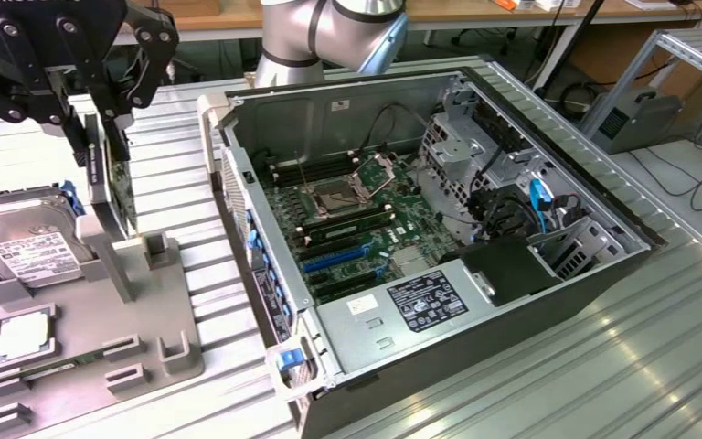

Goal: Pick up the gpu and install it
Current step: 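Pick up the gpu and move the gpu toward the slot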

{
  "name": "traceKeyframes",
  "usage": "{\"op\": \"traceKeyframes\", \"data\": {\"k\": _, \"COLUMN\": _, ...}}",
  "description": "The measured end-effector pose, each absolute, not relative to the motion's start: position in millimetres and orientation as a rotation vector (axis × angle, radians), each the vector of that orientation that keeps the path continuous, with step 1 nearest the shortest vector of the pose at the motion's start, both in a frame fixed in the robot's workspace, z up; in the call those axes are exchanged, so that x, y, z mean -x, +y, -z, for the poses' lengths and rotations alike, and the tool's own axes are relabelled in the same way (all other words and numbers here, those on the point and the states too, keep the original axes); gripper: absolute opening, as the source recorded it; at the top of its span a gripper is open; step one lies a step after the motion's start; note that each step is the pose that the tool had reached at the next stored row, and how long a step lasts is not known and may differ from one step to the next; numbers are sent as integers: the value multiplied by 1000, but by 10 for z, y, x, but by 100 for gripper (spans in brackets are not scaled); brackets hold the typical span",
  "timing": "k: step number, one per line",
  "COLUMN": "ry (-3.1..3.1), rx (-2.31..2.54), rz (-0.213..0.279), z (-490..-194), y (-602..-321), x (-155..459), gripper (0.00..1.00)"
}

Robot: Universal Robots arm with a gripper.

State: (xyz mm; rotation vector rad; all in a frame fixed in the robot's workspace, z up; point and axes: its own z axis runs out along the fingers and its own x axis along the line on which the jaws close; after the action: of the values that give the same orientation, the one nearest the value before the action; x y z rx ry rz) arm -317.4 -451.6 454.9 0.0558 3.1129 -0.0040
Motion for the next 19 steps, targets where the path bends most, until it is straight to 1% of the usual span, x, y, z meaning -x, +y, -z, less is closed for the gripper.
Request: {"op": "traceKeyframes", "data": {"k": 19, "ry": 3113, "rx": -56, "rz": 7, "z": -4605, "y": -4474, "x": 3162, "gripper": 27}}
